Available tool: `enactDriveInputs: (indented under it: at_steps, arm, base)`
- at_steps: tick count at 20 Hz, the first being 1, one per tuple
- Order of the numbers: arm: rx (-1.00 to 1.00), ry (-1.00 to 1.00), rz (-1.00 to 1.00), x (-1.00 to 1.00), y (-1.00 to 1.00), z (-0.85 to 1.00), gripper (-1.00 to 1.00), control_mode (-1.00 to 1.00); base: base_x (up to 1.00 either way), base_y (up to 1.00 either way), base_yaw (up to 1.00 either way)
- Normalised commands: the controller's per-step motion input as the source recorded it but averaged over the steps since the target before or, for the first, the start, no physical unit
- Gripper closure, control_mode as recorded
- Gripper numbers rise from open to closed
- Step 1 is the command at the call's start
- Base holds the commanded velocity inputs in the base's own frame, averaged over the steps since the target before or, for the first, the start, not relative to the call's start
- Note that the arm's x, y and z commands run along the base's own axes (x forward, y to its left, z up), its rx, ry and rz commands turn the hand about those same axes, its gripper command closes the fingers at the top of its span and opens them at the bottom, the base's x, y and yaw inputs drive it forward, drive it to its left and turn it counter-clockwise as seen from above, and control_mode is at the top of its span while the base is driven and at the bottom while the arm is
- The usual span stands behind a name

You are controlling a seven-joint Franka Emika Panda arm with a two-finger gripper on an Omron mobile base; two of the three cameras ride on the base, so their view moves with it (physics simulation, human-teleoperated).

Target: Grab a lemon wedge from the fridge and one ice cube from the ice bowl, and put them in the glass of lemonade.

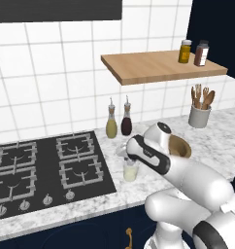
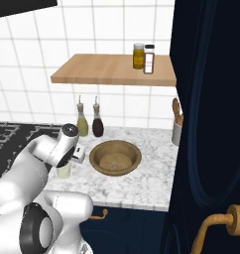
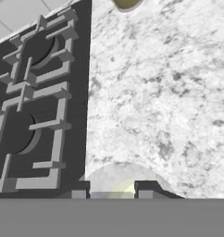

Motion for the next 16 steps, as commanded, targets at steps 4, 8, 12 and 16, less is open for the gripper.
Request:
enactDriveInputs:
  at_steps: [4,8,12,16]
  arm:
    - [0.0,0.0,0.0,-0.12,0.0,0.11,-1.0,-1.0]
    - [0.0,0.0,0.0,0.0,0.0,0.24,-1.0,-1.0]
    - [0.0,-0.01,0.0,0.0,0.0,0.67,-1.0,-1.0]
    - [-0.02,0.0,0.0,-0.17,0.14,0.61,-1.0,-1.0]
  base:
    - [0.0,0.0,0.0]
    - [0.0,0.0,0.0]
    - [0.0,0.0,0.0]
    - [0.0,0.0,0.0]
